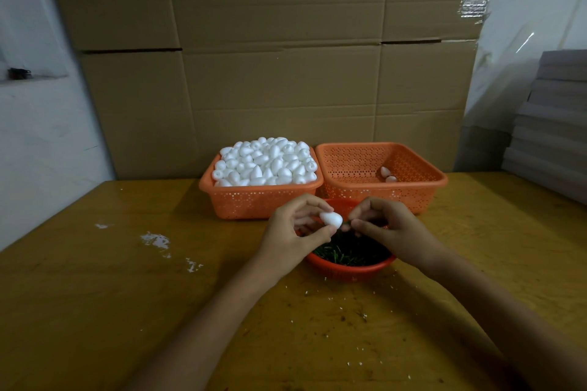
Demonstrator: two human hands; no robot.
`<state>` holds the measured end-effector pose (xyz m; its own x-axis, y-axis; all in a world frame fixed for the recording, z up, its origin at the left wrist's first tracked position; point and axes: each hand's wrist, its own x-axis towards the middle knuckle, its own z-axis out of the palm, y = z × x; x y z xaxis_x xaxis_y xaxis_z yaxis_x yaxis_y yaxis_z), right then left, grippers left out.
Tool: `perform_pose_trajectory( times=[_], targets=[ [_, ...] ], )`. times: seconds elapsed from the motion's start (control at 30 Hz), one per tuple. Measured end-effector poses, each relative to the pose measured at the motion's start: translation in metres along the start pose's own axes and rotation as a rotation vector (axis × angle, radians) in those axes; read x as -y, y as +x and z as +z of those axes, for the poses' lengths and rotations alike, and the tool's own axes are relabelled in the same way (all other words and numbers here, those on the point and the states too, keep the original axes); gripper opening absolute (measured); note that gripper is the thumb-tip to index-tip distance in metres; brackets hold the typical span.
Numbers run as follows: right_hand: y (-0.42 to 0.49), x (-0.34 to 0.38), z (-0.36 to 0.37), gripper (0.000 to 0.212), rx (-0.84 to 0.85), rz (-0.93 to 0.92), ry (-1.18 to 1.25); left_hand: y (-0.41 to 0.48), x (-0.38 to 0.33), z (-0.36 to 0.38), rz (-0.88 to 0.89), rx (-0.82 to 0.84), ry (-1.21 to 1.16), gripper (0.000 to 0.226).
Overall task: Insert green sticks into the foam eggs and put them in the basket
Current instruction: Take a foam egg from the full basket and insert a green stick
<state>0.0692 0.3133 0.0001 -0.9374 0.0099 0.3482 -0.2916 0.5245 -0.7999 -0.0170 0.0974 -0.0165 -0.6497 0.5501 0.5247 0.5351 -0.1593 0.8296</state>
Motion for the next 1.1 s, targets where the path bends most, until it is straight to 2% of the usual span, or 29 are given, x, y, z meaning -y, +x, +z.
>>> perform_pose_trajectory(
  times=[0.5, 1.1],
  targets=[
    [-0.0021, 0.0037, 0.0013, 0.020, -0.048, -0.017, 0.249, 0.0018, 0.0022, -0.0002, -0.047, -0.045, -0.026, 0.023],
    [-0.0029, 0.0030, 0.0015, 0.021, 0.005, -0.025, 0.201, 0.0024, 0.0023, 0.0017, -0.064, -0.038, -0.021, 0.026]
  ],
)
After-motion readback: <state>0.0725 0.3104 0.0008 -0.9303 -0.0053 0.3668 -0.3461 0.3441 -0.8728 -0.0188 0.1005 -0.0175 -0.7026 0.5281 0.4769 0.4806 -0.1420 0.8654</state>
